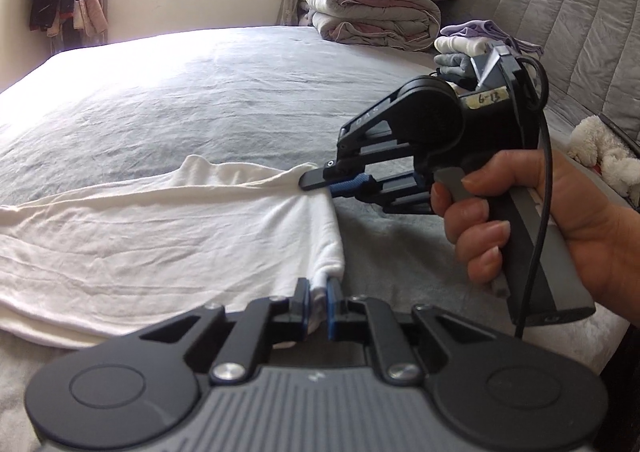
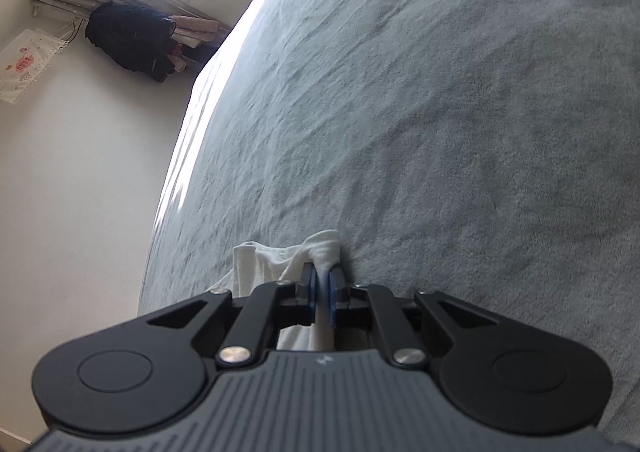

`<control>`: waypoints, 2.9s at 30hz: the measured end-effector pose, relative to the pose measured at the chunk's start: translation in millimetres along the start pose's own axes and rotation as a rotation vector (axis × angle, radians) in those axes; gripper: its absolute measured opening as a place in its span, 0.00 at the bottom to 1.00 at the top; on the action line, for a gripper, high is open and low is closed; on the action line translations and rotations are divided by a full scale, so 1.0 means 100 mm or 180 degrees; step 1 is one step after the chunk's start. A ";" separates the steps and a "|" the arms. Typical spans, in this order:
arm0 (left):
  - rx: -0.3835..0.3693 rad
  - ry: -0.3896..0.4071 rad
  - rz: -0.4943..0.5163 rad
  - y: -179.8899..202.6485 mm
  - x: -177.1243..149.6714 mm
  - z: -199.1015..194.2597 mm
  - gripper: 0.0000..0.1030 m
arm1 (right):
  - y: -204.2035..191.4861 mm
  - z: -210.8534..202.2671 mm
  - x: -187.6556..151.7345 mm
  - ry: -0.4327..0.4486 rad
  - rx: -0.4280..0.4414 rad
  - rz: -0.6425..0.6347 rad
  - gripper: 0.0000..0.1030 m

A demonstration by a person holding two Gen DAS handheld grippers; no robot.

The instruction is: Fold clothes

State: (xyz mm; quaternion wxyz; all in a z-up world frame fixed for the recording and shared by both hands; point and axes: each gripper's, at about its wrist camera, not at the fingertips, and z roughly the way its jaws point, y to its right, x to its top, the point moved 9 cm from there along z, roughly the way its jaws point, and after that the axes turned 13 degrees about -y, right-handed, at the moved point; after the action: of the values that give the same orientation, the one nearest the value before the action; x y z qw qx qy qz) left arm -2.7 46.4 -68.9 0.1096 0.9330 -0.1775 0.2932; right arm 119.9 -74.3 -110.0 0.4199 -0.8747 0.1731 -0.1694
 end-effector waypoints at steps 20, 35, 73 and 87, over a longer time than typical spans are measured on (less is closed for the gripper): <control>-0.0240 0.0192 -0.1086 -0.80 0.09 -0.47 0.07 | -0.84 0.15 -0.03 0.0121 -0.0073 -0.0236 0.07; -0.0151 0.0372 -0.1754 -1.88 -0.03 -0.84 0.07 | -1.54 0.91 -0.09 -0.0020 -0.0013 -0.0518 0.07; 0.0366 0.0485 -0.1248 -2.95 0.30 -0.50 0.16 | -1.74 1.34 -0.43 0.0356 -0.0597 -0.1781 0.27; 0.1021 0.0412 -0.1011 -3.21 0.55 0.08 0.18 | -1.56 1.60 -0.54 0.0497 -0.1330 -0.2578 0.23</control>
State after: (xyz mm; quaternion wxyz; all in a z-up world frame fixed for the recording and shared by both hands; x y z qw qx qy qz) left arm 170.3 322.6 -75.2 0.0158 0.9339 0.0278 0.3560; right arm 167.4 149.5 -88.9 0.1202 -0.9224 -0.1210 -0.3466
